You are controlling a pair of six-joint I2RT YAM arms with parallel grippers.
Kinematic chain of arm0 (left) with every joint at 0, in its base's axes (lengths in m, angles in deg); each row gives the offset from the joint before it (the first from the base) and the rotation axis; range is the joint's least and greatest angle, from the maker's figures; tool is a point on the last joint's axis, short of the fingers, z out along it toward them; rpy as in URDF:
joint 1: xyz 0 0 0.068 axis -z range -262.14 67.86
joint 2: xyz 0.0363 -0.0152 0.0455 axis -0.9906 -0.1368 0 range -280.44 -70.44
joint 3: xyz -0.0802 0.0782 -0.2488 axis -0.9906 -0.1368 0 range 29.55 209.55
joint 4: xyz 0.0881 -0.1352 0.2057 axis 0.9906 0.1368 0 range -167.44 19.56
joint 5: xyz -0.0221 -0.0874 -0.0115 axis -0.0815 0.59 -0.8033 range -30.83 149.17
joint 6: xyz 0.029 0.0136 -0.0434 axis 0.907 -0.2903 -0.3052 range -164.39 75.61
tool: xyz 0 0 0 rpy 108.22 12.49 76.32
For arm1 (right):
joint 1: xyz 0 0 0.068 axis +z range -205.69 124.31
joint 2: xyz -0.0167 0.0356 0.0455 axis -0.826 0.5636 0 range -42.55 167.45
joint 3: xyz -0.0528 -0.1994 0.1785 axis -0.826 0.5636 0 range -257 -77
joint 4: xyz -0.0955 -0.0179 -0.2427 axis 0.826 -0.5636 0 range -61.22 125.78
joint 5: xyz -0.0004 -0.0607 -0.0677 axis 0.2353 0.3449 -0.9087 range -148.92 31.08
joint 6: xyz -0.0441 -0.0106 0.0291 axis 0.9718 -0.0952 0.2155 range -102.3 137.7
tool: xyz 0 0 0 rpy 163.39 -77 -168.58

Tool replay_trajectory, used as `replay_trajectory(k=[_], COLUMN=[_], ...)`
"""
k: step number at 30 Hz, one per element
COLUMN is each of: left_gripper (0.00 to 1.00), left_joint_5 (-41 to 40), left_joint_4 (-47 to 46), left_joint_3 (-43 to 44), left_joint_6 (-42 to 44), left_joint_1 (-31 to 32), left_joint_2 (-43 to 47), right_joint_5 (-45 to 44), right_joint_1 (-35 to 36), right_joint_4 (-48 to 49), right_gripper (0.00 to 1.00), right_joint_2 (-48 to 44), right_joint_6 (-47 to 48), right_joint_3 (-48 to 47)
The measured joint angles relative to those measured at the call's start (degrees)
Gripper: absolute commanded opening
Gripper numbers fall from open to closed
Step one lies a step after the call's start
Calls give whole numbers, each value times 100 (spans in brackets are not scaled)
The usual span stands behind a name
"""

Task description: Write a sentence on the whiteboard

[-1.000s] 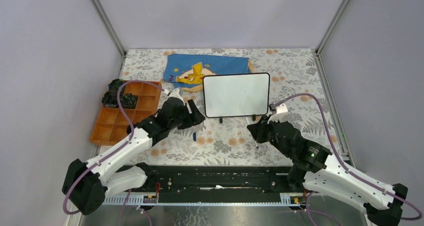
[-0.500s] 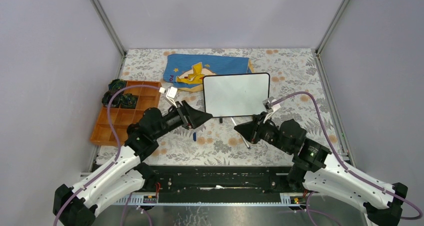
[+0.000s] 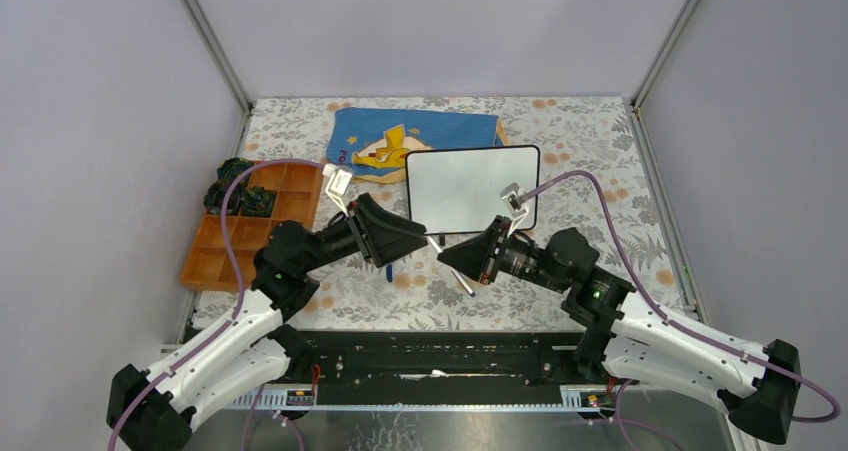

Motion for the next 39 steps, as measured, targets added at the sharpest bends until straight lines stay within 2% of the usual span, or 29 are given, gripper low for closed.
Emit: replay_trajectory(k=[6, 10, 17, 29, 35, 39], left_gripper=[78, 72, 47, 22, 0, 0], left_joint_5=[181, 251, 404, 472, 472, 442], left_joint_4=[-50, -50, -129, -240, -249, -256], left_joint_3=[0, 0, 0, 0, 0, 0], left_joint_6=[-17, -31, -140, -195, -190, -195], left_joint_1=[2, 9, 55, 151, 160, 179], left_joint_2=[13, 13, -39, -90, -105, -101], right_joint_5=[291, 402, 555, 730, 758, 761], right_joint_1=[0, 0, 0, 0, 0, 0], right_joint_4=[398, 579, 688, 798, 817, 815], right_gripper=[0, 0, 0, 0, 0, 0], right_joint_2=[197, 271, 356, 501, 490, 479], right_joint_6=[-184, -251, -313, -332, -330, -328], right_joint_3=[-24, -87, -105, -166, -173, -173])
